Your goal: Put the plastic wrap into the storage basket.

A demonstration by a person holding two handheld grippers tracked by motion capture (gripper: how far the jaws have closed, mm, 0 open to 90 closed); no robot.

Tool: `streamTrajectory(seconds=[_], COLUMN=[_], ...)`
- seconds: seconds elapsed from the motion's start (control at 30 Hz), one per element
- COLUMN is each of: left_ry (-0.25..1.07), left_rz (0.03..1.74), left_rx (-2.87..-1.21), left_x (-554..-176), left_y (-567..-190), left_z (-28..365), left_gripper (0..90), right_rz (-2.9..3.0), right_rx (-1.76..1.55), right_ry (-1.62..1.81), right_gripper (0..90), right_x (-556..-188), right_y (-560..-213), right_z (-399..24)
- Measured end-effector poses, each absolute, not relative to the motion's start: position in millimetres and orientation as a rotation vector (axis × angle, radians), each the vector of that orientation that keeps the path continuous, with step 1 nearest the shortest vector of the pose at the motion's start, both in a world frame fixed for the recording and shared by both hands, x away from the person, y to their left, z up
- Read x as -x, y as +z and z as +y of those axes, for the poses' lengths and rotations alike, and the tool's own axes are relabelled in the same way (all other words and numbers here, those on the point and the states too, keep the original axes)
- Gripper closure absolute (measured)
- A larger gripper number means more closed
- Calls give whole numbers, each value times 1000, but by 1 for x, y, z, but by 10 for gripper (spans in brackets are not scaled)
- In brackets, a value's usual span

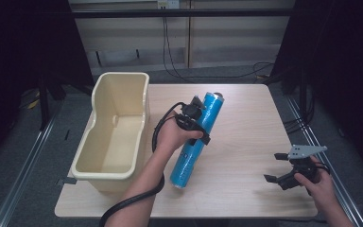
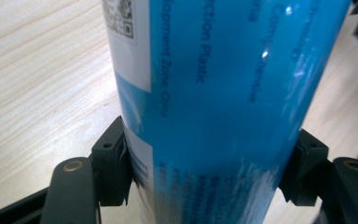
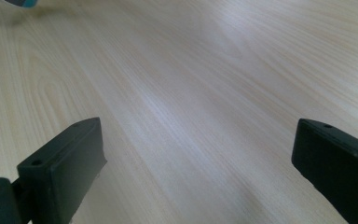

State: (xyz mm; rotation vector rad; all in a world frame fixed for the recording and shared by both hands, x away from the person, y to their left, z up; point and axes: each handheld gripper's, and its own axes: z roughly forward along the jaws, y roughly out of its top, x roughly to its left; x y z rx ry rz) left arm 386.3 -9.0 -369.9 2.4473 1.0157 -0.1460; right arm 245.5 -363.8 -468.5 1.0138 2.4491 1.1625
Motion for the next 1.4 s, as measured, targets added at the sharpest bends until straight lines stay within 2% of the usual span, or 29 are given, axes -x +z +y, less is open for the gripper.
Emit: streamTrajectory(seconds=[0.13,1.4], left_ry=[-117,-141], left_rz=[1031,1121], left_rx=[-2436,-2413], left_x=[-387,-387], left_y=[-359,-276], left_z=[-4,33], left_gripper=[323,323], right_rz=[2449,2435], right_rx=[-1011,-1007], right_ry=[1163,1177], right_gripper=[21,21], right_x=[-245,-247], right_y=[-468,-468], right_z=[-363,-363])
